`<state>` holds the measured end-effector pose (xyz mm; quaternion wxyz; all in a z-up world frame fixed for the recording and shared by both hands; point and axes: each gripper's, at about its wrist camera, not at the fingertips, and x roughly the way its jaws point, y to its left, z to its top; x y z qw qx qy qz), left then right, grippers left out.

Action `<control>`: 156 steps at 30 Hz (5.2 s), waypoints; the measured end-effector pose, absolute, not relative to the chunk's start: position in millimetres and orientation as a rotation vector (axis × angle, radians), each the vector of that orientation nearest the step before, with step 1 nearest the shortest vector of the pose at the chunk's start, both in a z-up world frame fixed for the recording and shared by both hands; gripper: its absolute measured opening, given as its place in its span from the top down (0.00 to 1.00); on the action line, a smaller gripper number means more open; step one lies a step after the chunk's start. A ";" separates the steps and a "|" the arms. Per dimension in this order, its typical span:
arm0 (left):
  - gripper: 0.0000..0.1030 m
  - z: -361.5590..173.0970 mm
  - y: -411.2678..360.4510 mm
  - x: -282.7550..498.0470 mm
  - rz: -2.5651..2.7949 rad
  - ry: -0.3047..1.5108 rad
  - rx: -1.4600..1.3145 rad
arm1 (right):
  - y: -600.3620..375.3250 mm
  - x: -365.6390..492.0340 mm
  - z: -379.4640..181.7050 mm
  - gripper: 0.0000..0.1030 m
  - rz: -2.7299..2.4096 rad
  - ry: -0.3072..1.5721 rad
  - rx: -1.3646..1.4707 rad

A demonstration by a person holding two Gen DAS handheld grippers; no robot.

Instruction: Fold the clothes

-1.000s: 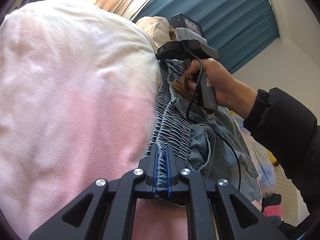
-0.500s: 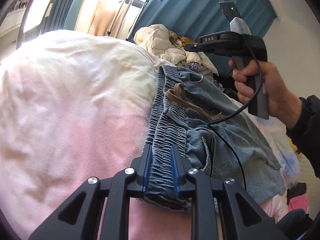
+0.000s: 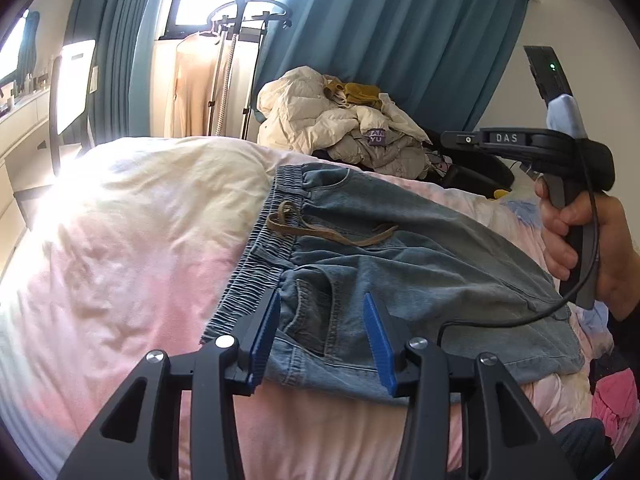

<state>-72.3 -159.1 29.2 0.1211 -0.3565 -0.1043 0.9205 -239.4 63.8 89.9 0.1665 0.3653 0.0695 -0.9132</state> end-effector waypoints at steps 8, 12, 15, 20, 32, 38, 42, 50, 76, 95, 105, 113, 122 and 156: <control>0.56 75.0 -94.8 -23.2 2.674 -0.202 -0.948 | 165.5 -137.9 118.1 0.97 -2.707 0.055 1.065; 0.56 94.9 -64.0 0.2 2.664 -0.162 -0.919 | 203.8 -85.0 128.1 0.97 -2.781 0.068 1.080; 0.56 107.5 -41.8 18.9 2.664 -0.122 -0.890 | 223.3 -44.9 132.4 0.97 -2.820 0.098 1.107; 0.56 123.3 -9.1 45.8 2.692 -0.051 -0.863 | 258.5 25.2 141.2 0.97 -2.926 0.074 1.054; 0.56 127.3 47.7 106.6 2.705 0.021 -0.848 | 307.6 130.3 130.6 0.97 -3.008 -0.134 1.046; 0.56 110.3 65.6 119.5 2.692 0.029 -0.888 | 312.1 159.4 114.0 0.96 -3.036 -0.159 1.054; 0.56 93.4 75.9 121.7 2.674 0.044 -0.931 | 318.3 171.0 100.8 0.96 -3.061 -0.161 1.059; 0.56 72.7 89.4 113.8 2.638 0.071 -0.993 | 332.6 173.4 71.2 0.96 -3.061 -0.208 1.112; 0.56 43.7 16.1 28.8 2.576 -0.275 -1.230 | 385.3 133.8 47.1 0.90 -3.010 -0.670 1.106; 0.57 -105.7 -123.5 -120.5 2.133 -1.180 -1.829 | 519.0 55.6 -49.8 0.84 -3.012 -1.610 1.277; 0.57 -139.4 -119.3 -149.9 1.972 -1.335 -1.726 | 557.2 87.3 -76.4 0.79 -2.968 -1.907 1.239; 0.57 -151.1 -113.1 -158.4 1.912 -1.329 -1.696 | 564.4 99.6 -92.6 0.61 -2.828 -2.184 1.137; 0.57 -156.6 -110.4 -164.6 1.852 -1.398 -1.648 | 569.3 113.6 -119.6 0.56 -2.620 -2.481 1.111; 0.64 -182.6 -154.0 -154.7 1.696 -1.630 -1.618 | 675.2 121.9 -181.6 0.55 -2.564 -2.703 0.710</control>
